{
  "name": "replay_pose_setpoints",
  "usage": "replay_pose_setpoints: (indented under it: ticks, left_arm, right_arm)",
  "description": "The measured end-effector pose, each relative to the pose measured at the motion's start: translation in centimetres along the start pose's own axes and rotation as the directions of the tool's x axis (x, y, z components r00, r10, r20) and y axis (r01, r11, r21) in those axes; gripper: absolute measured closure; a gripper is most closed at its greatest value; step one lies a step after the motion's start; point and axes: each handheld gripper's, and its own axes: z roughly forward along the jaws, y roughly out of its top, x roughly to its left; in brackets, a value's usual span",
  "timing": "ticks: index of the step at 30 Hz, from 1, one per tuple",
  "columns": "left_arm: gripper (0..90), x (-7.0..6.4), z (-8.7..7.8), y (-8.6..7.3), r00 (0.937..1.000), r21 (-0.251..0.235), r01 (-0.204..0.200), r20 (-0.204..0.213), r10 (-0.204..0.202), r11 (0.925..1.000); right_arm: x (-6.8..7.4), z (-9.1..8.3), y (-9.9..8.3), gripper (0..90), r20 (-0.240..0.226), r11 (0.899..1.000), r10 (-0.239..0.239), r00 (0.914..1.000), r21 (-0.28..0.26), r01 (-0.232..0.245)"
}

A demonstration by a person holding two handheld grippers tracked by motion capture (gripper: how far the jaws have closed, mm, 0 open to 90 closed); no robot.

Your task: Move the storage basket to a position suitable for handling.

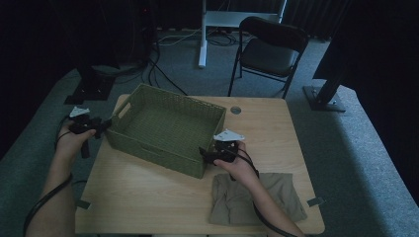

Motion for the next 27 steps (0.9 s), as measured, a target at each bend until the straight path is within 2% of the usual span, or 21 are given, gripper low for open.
replay_pose_setpoints:
  ticks: [1, 2, 3, 5, 7, 10, 13, 16, 23, 27]
  left_arm:
    - [46.4, 0.0, 0.2, -0.1, 0.9999, 0.000, -0.011, -0.004, 0.011, 0.9999]
    - [46.4, -0.1, 0.2, -0.1, 1.0000, -0.002, 0.000, 0.003, 0.000, 1.0000]
    - [52.6, -0.3, 0.4, -0.2, 0.9998, -0.011, -0.013, 0.011, 0.013, 0.9999]
    - [61.8, -0.6, 0.4, -0.1, 0.9995, -0.011, -0.014, 0.026, 0.015, 0.9998]
    - [69.2, -0.9, 0.5, -0.1, 0.9987, -0.010, -0.037, 0.035, 0.037, 0.9993]
    - [77.8, -1.2, 0.5, -0.1, 0.9990, -0.005, -0.038, 0.024, 0.038, 0.9993]
    - [81.0, -1.6, 0.5, -0.1, 0.9999, 0.001, -0.007, 0.015, 0.007, 1.0000]
    - [81.7, -1.7, 0.5, -0.2, 0.9999, -0.003, 0.012, 0.009, -0.012, 0.9999]
    - [83.4, -2.4, -0.1, -0.6, 0.9996, 0.007, 0.014, 0.024, -0.014, 0.9999]
    - [83.7, -3.0, -0.4, -0.9, 0.9998, -0.004, 0.005, 0.018, -0.005, 1.0000]
  right_arm:
    - [0.0, 0.0, 0.1, 20.6, -0.002, 1.000, 0.001, 1.0000, 0.004, -0.001]
    - [0.0, 0.0, 0.1, 20.6, -0.002, 1.000, 0.001, 1.0000, 0.004, -0.001]
    - [0.2, -0.1, 0.2, 23.7, 0.001, 1.000, -0.012, 0.9999, 0.010, 0.012]
    - [0.4, -0.1, 0.2, 25.2, 0.007, 1.000, -0.019, 0.9998, 0.011, 0.019]
    - [0.5, -0.2, 0.2, 27.0, 0.010, 1.000, -0.025, 0.9996, 0.010, 0.024]
    - [0.5, -0.2, 0.2, 27.2, 0.011, 1.000, -0.027, 0.9996, 0.009, 0.027]
    - [0.5, -0.2, 0.2, 30.5, 0.000, 1.000, 0.000, 1.0000, 0.021, 0.000]
    - [0.5, -0.2, 0.3, 31.7, 0.002, 1.000, -0.007, 1.0000, 0.029, 0.007]
    - [0.1, -0.3, 0.4, 34.9, 0.026, 0.999, -0.011, 0.9996, 0.042, 0.010]
    - [-0.5, -0.5, 0.6, 39.8, 0.043, 0.998, -0.006, 0.9991, 0.058, 0.003]
